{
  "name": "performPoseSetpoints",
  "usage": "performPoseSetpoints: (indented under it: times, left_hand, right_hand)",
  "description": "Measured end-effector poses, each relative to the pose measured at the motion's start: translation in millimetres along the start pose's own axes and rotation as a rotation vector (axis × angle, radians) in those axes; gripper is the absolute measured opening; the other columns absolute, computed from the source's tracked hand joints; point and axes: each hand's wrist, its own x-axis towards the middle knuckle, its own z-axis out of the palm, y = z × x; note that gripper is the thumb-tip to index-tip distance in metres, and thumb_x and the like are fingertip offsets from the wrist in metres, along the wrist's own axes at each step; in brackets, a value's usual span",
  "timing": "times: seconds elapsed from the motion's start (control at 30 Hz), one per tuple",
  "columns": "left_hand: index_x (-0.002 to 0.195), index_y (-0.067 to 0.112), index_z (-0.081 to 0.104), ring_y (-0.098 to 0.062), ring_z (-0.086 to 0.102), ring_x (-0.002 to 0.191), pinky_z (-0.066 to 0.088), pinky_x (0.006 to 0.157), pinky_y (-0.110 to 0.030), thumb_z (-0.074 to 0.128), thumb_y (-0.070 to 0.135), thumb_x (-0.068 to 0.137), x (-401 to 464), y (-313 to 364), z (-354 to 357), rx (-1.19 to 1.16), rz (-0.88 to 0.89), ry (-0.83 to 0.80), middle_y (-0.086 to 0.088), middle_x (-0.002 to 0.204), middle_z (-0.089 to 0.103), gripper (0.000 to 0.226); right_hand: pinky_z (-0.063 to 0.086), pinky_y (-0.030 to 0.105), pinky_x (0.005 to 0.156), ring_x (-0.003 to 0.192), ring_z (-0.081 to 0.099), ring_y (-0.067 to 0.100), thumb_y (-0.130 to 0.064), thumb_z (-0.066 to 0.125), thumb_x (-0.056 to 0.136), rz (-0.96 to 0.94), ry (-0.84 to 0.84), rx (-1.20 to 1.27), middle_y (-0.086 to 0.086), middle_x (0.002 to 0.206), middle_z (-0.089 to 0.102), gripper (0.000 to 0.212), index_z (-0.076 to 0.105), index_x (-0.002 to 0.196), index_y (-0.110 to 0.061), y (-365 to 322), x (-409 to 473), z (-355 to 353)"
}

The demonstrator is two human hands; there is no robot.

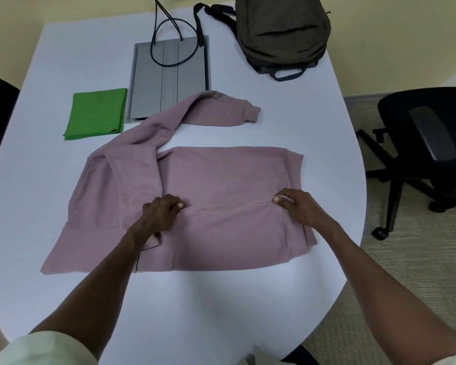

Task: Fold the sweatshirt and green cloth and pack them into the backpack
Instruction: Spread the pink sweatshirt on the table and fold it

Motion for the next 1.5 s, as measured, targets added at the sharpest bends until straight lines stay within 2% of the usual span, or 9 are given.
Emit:
performPoseSetpoints:
  times: [0.23, 0.47, 0.6, 0.73, 0.93, 1.03, 1.17, 1.33, 1.5]
  left_hand:
    - [0.114, 0.031, 0.068, -0.029, 0.055, 0.115, 0.039, 0.09, -0.047, 0.052, 0.047, 0.097, -1, 22, 3, -0.09, -0.218, 0.138, 0.003, 0.12, 0.067, 0.028]
    - [0.131, 0.009, 0.056, -0.037, 0.049, 0.123, 0.039, 0.1, -0.047, 0.052, 0.03, 0.097, -35, 52, 47, 0.077, -0.028, 0.546, -0.017, 0.135, 0.054, 0.04]
    - [0.154, 0.018, 0.031, -0.032, 0.015, 0.151, 0.019, 0.117, -0.055, 0.048, 0.057, 0.096, -64, 50, 82, 0.111, 0.128, 0.295, -0.012, 0.164, 0.018, 0.072]
    - [0.158, 0.03, 0.014, -0.027, -0.006, 0.153, 0.001, 0.113, -0.065, 0.028, 0.075, 0.092, -67, 42, 90, 0.12, 0.076, 0.13, -0.003, 0.167, -0.006, 0.08]
    - [0.156, 0.022, 0.022, -0.031, 0.002, 0.153, 0.005, 0.115, -0.062, 0.033, 0.074, 0.09, -67, 43, 72, 0.02, 0.079, 0.018, -0.01, 0.166, 0.003, 0.084]
    - [0.124, 0.003, 0.061, -0.036, 0.054, 0.124, 0.044, 0.106, -0.047, 0.056, 0.036, 0.094, -81, 39, 46, -0.275, 0.105, 0.412, -0.018, 0.132, 0.06, 0.046]
    - [0.121, -0.002, 0.056, -0.036, 0.051, 0.112, 0.04, 0.102, -0.042, 0.066, 0.004, 0.082, -98, 7, 15, -0.408, -0.352, 0.764, -0.02, 0.119, 0.058, 0.04]
    - [0.137, -0.014, 0.032, -0.041, 0.057, 0.112, 0.045, 0.09, -0.039, 0.067, 0.015, 0.087, -96, -43, -7, -0.738, -0.716, 0.367, -0.027, 0.116, 0.06, 0.067]
    - [0.075, 0.007, 0.067, -0.021, 0.056, 0.067, 0.045, 0.06, -0.026, 0.062, 0.019, 0.09, -94, -54, -43, -1.058, -0.545, 0.132, -0.003, 0.066, 0.061, 0.02]
  right_hand:
    - [0.044, 0.025, 0.084, 0.1, 0.065, 0.017, -0.032, 0.059, 0.099, 0.038, 0.066, -0.016, -0.002, 0.109, 0.073, 0.024, 0.074, 0.107, -0.015, 10, 0, 1]
    - [0.029, 0.054, 0.104, 0.122, 0.049, 0.037, -0.024, 0.055, 0.091, -0.165, 0.496, -0.719, 0.018, 0.133, 0.053, 0.042, 0.055, 0.131, -0.011, -15, -26, 49]
    - [0.003, 0.069, 0.113, 0.151, 0.01, 0.039, -0.057, 0.045, 0.095, -0.224, 0.229, -0.743, 0.016, 0.164, 0.015, 0.069, 0.029, 0.155, -0.026, -13, -54, 97]
    - [0.006, 0.079, 0.105, 0.151, -0.007, 0.041, -0.081, 0.033, 0.086, -0.025, 0.159, -0.792, 0.009, 0.167, 0.0, 0.085, 0.015, 0.157, -0.037, 16, -72, 100]
    - [0.01, 0.076, 0.107, 0.149, 0.01, 0.045, -0.074, 0.037, 0.087, 0.029, 0.247, -0.777, 0.015, 0.164, 0.016, 0.08, 0.031, 0.154, -0.03, -1, -67, 109]
    - [0.025, 0.065, 0.107, 0.135, 0.039, 0.045, -0.05, 0.051, 0.088, 0.007, 0.428, -0.709, 0.027, 0.144, 0.045, 0.057, 0.058, 0.126, -0.007, -37, -60, 127]
    - [0.053, 0.039, 0.088, 0.095, 0.066, 0.033, -0.017, 0.058, 0.087, -0.054, 0.367, -0.207, 0.015, 0.101, 0.07, 0.027, 0.067, 0.108, -0.003, -112, -36, 169]
    - [0.047, 0.028, 0.088, 0.091, 0.063, 0.02, -0.013, 0.074, 0.081, -0.026, -0.03, 0.079, 0.007, 0.1, 0.068, 0.041, 0.064, 0.12, -0.007, -191, -10, 227]
    - [0.029, 0.049, 0.11, 0.142, 0.029, 0.024, -0.041, 0.074, 0.071, -0.321, -0.111, -0.461, 0.004, 0.156, 0.033, 0.088, 0.036, 0.148, -0.019, -233, -8, 265]
